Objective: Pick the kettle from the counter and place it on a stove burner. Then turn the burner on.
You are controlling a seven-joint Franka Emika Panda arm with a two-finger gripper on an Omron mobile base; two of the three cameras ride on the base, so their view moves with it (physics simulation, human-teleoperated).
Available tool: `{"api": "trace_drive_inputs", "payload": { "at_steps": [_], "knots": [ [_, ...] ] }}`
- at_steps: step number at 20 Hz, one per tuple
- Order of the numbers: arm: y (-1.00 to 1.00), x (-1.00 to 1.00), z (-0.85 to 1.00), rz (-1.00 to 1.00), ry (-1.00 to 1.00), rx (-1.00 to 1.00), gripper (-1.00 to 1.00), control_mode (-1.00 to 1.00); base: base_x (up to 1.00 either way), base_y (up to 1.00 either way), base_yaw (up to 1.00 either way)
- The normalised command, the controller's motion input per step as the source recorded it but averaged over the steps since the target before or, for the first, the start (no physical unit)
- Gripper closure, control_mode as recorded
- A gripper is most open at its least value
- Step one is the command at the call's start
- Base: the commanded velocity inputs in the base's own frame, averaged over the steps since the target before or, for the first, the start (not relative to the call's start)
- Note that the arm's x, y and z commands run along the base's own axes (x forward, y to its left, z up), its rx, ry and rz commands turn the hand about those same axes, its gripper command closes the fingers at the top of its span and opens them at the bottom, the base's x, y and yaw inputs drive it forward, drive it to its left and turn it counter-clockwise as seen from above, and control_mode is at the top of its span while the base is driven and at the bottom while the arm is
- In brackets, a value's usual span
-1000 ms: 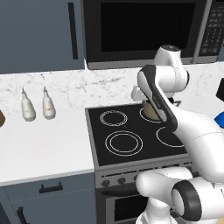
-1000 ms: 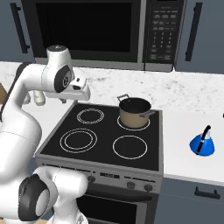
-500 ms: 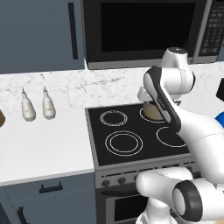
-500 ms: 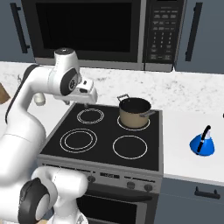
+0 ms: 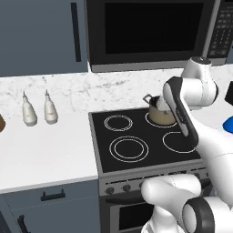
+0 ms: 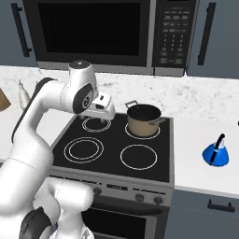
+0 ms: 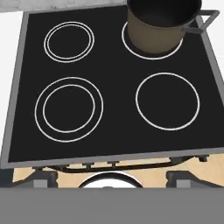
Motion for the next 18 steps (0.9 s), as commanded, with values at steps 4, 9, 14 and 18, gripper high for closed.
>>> {"api": "trace_drive_inputs", "payload": {
  "at_steps": [4,9,14,18],
  "knots": [
    [-0.52,-0.28,-0.39,-0.09,-0.27,0.00,-1.00,-1.00,0.00,0.00,0.00],
    [-0.61,-0.03,-0.18,-0.09,-0.26,0.00,-1.00,-1.00,0.00,0.00,0.00],
    [-0.58,0.00,0.00,-0.12,-0.03,0.00,-1.00,-1.00,0.00,0.00,0.00],
    [-0.50,0.02,0.00,-0.14,0.00,0.00,-1.00,-1.00,0.00,0.00,0.00]
  ]
}}
